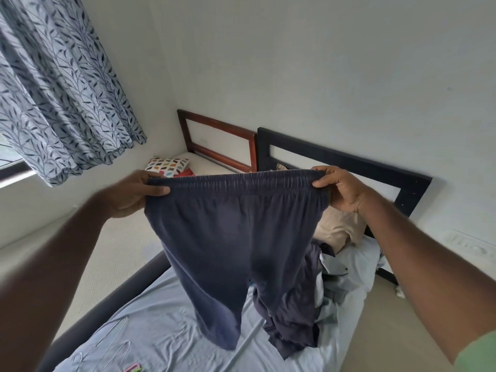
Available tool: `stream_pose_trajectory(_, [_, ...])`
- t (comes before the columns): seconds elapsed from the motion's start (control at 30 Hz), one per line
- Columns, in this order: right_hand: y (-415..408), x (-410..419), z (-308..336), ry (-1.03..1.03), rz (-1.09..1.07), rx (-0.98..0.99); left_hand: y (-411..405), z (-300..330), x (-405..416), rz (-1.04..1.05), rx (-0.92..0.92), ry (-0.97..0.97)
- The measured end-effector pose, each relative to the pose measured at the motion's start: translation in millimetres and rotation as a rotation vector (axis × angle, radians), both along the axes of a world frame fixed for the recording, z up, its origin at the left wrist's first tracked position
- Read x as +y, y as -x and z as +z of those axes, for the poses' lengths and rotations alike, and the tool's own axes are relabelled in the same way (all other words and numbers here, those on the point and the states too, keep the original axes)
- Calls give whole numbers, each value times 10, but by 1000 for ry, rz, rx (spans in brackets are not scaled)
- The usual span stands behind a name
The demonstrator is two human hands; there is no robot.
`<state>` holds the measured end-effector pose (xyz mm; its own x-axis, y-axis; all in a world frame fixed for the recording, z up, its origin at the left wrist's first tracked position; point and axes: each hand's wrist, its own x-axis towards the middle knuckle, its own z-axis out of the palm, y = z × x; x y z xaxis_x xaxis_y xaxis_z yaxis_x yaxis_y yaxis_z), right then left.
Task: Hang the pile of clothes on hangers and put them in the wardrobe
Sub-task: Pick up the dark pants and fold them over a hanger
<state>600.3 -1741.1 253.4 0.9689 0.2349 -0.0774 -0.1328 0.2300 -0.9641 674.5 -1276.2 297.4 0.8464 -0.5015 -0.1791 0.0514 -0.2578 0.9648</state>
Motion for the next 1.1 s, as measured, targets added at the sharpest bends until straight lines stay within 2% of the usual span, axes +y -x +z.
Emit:
stream_pose_trajectory(0.07, [-75,1,-22,27,-12,28,-127,10,-46,-17,25,-116])
stream_pose_trajectory(0.13, [-217,-48,-125,272,-73,45,-354,-56,-128,-6,-133,-457])
stream_pose_trajectory(0.2, [-389,-137,-277,529,-150,55,-584,-170,-286,-88,-329,-827])
stream_pose_trajectory(0.23, [-468,-177,-366,599,-195,59,-645,-233,-402,-123,-419,-959])
stream_pose_trajectory(0.3, [-667,-287,-543,654,-305,36,-780,-373,-708,-103,-549,-1061])
stream_pose_trajectory(0.4, [-945,-518,-699,709,-497,-41,-985,-454,-1175,-5,-679,-1075])
stream_pose_trajectory(0.5, [-1197,-858,-631,747,-630,-153,-1336,-414,-1569,51,-702,-1017])
stream_pose_trajectory(0.7, [-1494,-1394,-246,511,-736,-154,-1867,-221,-2198,301,-829,-712])
stream_pose_trajectory(0.93, [-1126,-1085,-63,328,-700,-185,-1727,-327,-1977,417,-654,-487])
stream_pose_trajectory(1.03, [-806,-712,-308,336,-626,-188,-1526,-600,-1639,416,-479,-468])
stream_pose_trajectory(1.1, [-544,-391,-570,315,-559,-133,-1383,-931,-1333,446,-299,-421])
